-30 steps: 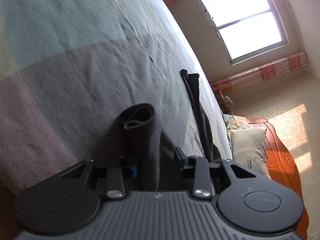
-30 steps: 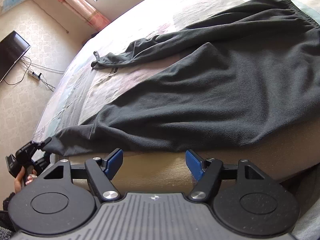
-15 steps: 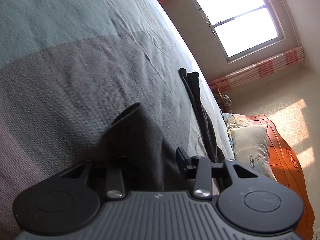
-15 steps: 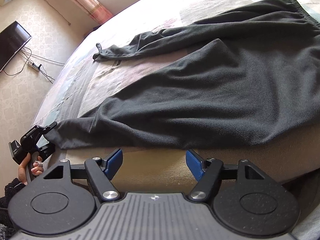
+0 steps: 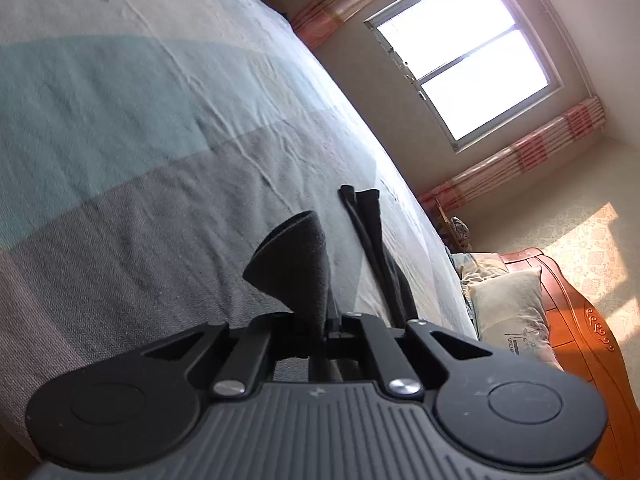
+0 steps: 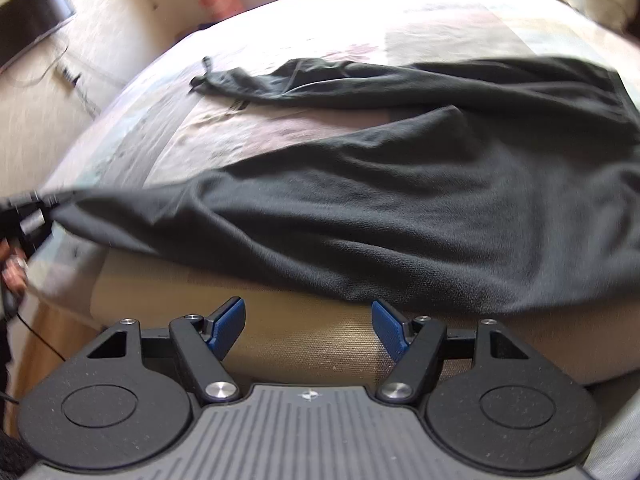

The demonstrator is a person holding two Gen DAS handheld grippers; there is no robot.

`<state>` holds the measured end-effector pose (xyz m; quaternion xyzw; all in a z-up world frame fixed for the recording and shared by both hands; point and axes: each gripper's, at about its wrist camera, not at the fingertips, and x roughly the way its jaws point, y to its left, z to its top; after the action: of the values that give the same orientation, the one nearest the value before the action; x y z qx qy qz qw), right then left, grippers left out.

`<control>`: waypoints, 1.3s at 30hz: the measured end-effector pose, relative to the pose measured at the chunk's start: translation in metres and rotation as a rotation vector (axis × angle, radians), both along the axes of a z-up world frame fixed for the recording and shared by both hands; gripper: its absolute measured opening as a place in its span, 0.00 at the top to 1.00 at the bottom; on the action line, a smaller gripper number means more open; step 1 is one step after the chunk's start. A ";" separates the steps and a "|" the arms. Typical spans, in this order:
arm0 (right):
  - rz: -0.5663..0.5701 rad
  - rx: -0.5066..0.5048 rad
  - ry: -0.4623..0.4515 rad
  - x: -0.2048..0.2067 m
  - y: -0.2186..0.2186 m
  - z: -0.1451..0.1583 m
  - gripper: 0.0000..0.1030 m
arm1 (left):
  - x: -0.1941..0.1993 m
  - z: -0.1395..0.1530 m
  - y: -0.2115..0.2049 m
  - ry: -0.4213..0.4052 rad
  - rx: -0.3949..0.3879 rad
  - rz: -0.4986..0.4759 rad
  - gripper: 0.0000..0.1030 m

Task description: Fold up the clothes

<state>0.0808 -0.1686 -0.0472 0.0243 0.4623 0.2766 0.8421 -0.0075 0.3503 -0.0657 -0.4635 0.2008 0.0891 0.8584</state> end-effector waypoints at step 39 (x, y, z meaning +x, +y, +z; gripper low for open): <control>0.562 -0.083 -0.172 -0.015 0.145 0.001 0.74 | -0.051 -0.007 0.027 0.296 0.142 -0.014 0.82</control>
<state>0.0655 -0.0235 -0.0458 -0.1625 0.3885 0.4810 0.7689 -0.0587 0.3776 -0.0729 -0.3819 0.3214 0.1643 0.8508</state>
